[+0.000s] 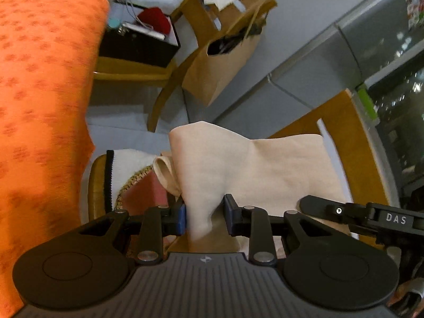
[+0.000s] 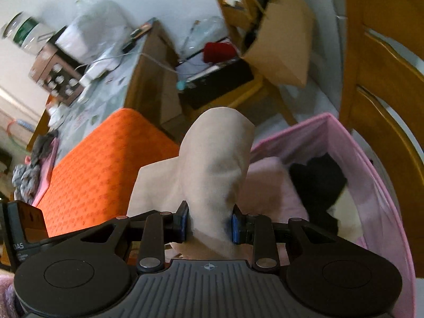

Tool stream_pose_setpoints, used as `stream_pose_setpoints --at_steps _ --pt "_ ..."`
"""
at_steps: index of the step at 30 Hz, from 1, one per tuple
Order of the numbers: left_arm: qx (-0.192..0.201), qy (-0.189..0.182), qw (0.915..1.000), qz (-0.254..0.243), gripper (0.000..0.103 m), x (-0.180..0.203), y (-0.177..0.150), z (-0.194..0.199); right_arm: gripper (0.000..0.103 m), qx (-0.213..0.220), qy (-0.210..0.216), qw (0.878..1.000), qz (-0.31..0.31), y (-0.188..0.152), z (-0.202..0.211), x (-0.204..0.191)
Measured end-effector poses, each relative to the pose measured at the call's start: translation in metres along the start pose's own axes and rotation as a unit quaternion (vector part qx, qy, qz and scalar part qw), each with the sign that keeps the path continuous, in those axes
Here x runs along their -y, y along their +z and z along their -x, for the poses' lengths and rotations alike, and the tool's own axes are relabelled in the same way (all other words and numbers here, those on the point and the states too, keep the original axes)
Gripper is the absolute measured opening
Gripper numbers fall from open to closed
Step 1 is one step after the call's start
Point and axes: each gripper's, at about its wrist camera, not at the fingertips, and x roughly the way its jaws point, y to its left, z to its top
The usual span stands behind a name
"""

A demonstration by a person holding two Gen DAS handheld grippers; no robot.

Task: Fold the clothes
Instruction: 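Carry the folded trousers with both grippers over the pink basket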

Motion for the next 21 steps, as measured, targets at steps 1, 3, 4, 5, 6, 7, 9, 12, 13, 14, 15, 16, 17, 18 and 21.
stream_pose_setpoints --at_steps 1,3,4,5,6,7,9,12,13,14,15,16,17,18,21 --pt "-0.005 0.004 1.0000 -0.005 0.032 0.003 0.002 -0.007 0.033 0.001 0.000 1.000 -0.007 -0.002 -0.001 0.006" --pt "-0.014 0.007 0.9997 -0.016 0.031 0.006 0.003 -0.016 0.033 0.003 0.000 1.000 -0.019 -0.004 -0.005 0.018" --pt "-0.017 0.008 0.9996 -0.021 0.031 0.008 0.004 -0.020 0.033 0.003 0.000 1.000 -0.024 -0.005 -0.007 0.023" --pt "-0.020 0.007 0.9995 -0.024 0.031 0.010 0.004 -0.024 0.033 0.004 -0.001 1.000 -0.028 -0.005 -0.007 0.027" --pt "-0.023 0.006 0.9993 -0.028 0.031 0.012 0.004 -0.028 0.033 0.005 -0.002 0.999 -0.032 -0.005 -0.007 0.031" --pt "-0.027 0.006 0.9990 -0.034 0.031 0.015 0.004 -0.030 0.033 0.005 -0.003 0.999 -0.037 -0.005 -0.006 0.035" --pt "-0.034 0.005 0.9983 -0.048 0.030 0.022 0.004 -0.035 0.033 0.012 -0.002 0.999 -0.051 -0.010 0.000 0.039" --pt "-0.047 -0.002 0.9953 -0.084 0.030 0.036 0.002 -0.037 0.033 0.032 -0.007 0.996 -0.086 -0.025 0.012 0.047" --pt "-0.053 -0.005 0.9936 -0.099 0.030 0.042 0.001 -0.037 0.033 0.041 -0.012 0.994 -0.102 -0.032 0.018 0.049" --pt "-0.058 -0.008 0.9916 -0.115 0.030 0.047 -0.001 -0.037 0.034 0.051 -0.017 0.991 -0.118 -0.039 0.023 0.051" --pt "-0.066 -0.013 0.9888 -0.134 0.029 0.053 -0.004 -0.037 0.034 0.062 -0.021 0.988 -0.137 -0.049 0.029 0.053" --pt "-0.073 -0.017 0.9855 -0.152 0.029 0.059 -0.008 -0.037 0.034 0.072 -0.026 0.985 -0.156 -0.058 0.034 0.054" --pt "-0.083 -0.024 0.9811 -0.173 0.029 0.064 -0.011 -0.038 0.034 0.083 -0.030 0.981 -0.175 -0.067 0.040 0.056" --pt "-0.093 -0.030 0.9761 -0.194 0.029 0.069 -0.015 -0.039 0.034 0.094 -0.036 0.976 -0.194 -0.078 0.044 0.057" --pt "-0.137 -0.058 0.9581 -0.245 0.028 0.079 -0.028 -0.046 0.034 0.129 -0.052 0.956 -0.258 -0.118 0.059 0.059"
